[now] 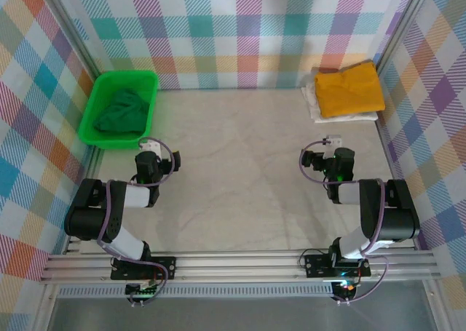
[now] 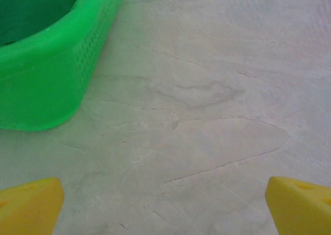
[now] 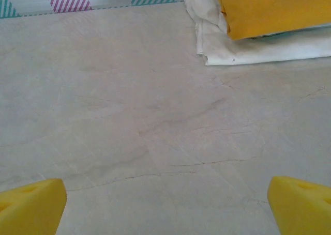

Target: Fold and stack the t-shirts

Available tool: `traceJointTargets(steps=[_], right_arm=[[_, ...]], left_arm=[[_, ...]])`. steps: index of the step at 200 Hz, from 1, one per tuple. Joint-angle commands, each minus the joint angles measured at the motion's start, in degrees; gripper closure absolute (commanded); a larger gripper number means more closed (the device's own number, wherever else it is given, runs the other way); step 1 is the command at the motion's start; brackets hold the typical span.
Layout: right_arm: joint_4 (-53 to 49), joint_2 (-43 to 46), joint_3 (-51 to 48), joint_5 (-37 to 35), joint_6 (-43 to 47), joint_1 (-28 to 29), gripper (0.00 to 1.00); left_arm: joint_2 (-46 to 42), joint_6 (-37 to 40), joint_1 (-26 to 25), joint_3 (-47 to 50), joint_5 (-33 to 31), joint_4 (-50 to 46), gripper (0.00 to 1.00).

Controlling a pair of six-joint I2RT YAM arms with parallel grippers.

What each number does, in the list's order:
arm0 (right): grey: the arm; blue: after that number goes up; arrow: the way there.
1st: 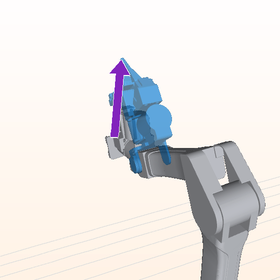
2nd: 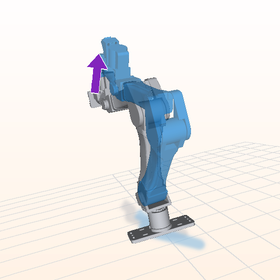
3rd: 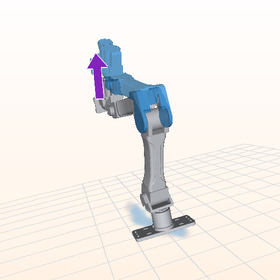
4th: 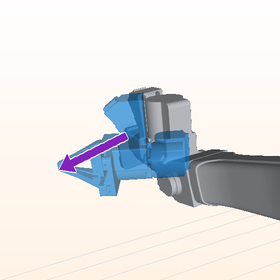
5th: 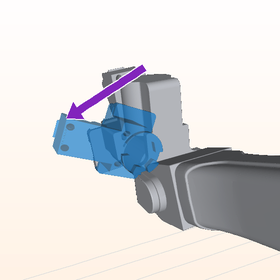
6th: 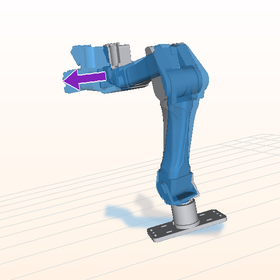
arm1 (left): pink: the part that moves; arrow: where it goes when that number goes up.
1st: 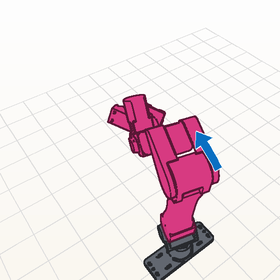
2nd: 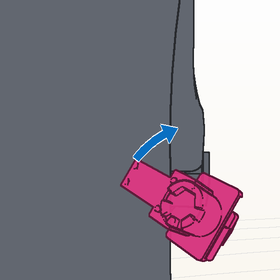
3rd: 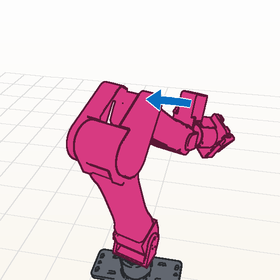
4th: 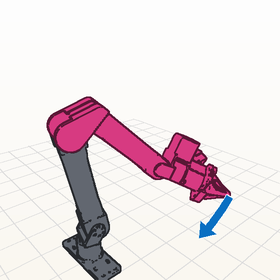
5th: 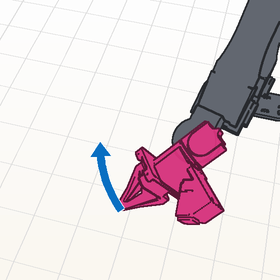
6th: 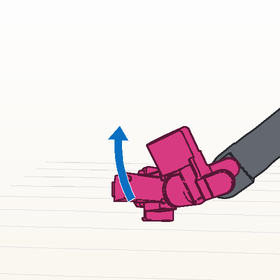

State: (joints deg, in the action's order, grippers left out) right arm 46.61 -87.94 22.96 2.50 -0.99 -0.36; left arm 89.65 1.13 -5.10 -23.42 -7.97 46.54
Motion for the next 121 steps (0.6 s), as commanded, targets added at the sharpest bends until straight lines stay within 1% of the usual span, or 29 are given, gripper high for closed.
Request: traceJointTargets(steps=[1, 82, 93, 101, 110, 121], right_arm=[[0.50, 0.03, 0.92, 1.43, 0.47, -0.11, 0.00], [0.32, 0.00, 1.00, 1.54, 0.37, -0.24, 0.00], [0.59, 0.76, 0.90, -0.11, -0.07, -0.08, 0.00], [-4.18, 4.26, 1.45, -2.86, -0.50, 0.47, 0.00], [-15.99, 10.20, 4.13, -5.89, -2.66, 0.60, 0.00], [-25.97, 16.60, 7.67, -10.54, -9.88, 0.39, 0.00]], left_arm=[[0.00, 0.37, 0.46, -0.66, 0.66, -0.25, 0.00], [-0.30, 0.37, 0.71, -0.50, 0.87, 0.12, 0.00], [-2.84, 1.60, 0.56, -1.34, 3.14, -3.08, 0.00], [-7.21, 2.29, -0.29, -3.22, 3.28, -10.36, 0.00], [-12.83, 1.78, -1.07, -5.98, 3.06, -19.57, 0.03], [-19.64, -0.77, -1.53, -7.00, 5.60, -24.24, 0.05]])
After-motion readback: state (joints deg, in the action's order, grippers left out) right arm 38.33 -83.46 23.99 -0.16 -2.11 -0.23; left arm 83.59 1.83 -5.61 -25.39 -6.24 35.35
